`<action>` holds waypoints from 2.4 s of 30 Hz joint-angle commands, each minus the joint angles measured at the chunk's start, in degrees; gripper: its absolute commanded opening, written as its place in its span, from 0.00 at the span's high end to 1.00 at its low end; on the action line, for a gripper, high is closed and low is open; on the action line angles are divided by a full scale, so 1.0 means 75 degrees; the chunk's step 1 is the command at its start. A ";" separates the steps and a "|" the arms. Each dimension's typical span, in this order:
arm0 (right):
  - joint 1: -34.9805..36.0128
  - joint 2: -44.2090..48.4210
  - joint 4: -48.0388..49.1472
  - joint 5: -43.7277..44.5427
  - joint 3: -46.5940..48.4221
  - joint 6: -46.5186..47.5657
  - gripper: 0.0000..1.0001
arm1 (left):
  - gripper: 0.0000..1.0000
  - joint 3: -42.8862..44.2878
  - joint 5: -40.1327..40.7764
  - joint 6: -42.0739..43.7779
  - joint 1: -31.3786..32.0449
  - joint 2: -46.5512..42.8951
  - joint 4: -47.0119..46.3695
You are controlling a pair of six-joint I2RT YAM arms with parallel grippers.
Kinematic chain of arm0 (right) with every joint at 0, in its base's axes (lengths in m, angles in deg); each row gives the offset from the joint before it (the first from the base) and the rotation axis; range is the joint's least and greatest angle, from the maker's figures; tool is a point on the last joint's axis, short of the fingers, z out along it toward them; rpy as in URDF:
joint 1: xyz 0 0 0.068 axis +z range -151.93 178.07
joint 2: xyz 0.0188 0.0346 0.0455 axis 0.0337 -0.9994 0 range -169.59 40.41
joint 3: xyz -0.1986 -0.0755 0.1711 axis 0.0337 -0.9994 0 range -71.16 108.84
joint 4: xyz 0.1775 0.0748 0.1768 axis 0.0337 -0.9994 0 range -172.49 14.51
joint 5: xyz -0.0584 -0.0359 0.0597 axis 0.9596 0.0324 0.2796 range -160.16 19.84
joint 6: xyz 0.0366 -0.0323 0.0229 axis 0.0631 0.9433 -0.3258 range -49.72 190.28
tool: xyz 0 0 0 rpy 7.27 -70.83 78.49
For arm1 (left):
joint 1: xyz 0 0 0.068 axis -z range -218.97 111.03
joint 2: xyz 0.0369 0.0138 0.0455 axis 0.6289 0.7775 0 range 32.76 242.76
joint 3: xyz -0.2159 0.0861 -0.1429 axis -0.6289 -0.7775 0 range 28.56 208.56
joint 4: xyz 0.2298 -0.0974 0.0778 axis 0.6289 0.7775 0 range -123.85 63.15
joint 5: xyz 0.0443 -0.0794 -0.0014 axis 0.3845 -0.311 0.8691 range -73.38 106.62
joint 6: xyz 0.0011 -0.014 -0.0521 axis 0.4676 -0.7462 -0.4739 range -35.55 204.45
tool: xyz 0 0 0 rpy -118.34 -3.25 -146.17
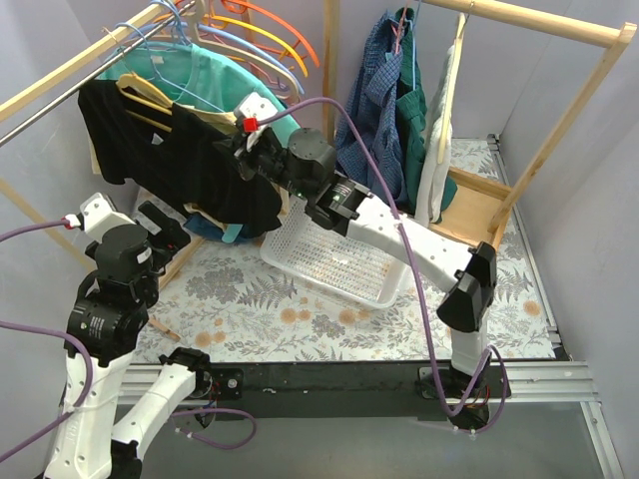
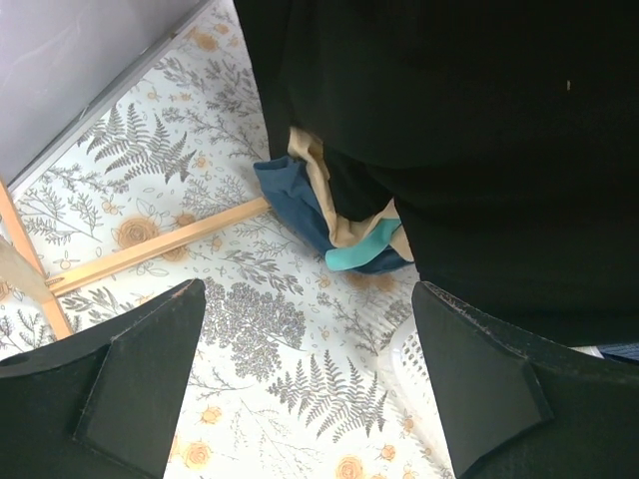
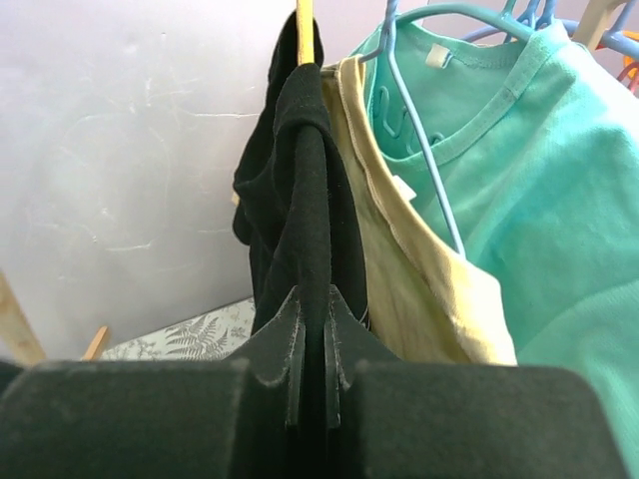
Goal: Remove the t-shirt from the hanger
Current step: Pick up the hanger from the clothesline.
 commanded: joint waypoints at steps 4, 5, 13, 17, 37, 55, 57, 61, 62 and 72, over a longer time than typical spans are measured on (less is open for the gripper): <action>0.0199 0.2093 0.2281 -0.0088 -0.0827 0.0436 0.99 | 0.15 0.0452 -0.0075 0.0337 0.0009 -0.0165 -0.0073; 0.0210 0.2152 0.2199 -0.0088 -0.0862 0.0506 0.99 | 0.15 0.0510 -0.0075 0.0348 0.0021 -0.0153 -0.0073; 0.0292 0.3637 0.1788 -0.0053 -0.2735 0.0507 0.99 | 0.12 0.1166 -0.1197 0.1074 0.0009 -0.0246 -0.0563; 0.0292 0.4518 0.0876 -0.0134 -0.3905 0.0261 0.99 | 0.13 0.1612 -0.2791 0.1567 0.0021 -0.0223 -0.0928; 0.0351 0.6559 -0.1048 -0.1201 -0.5658 -0.1228 0.99 | 0.14 0.1624 -0.6473 0.2294 0.0009 -0.0165 -0.1819; 0.0351 0.4894 -0.0685 -0.1472 -0.1118 -0.0466 0.99 | 0.12 0.2047 -0.7223 0.2434 -0.0214 -0.1277 -0.1947; 0.0351 0.5187 -0.0685 -0.1413 -0.1821 -0.0536 0.99 | 0.11 0.2011 -0.7247 0.2446 -0.0213 -0.1313 -0.1960; 0.0363 0.5935 -0.0627 -0.1143 -0.3762 -0.0700 0.99 | 0.11 0.1964 -0.7224 0.2423 -0.0225 -0.1313 -0.1971; 0.0363 0.6054 -0.0603 -0.1004 -0.4094 -0.0712 0.99 | 0.11 0.1953 -0.7247 0.2411 -0.0225 -0.1290 -0.1994; 0.0351 0.6852 -0.0275 -0.1037 -0.6580 -0.1216 0.99 | 0.11 0.1274 -0.7283 0.2270 -0.0237 -0.1079 -0.2089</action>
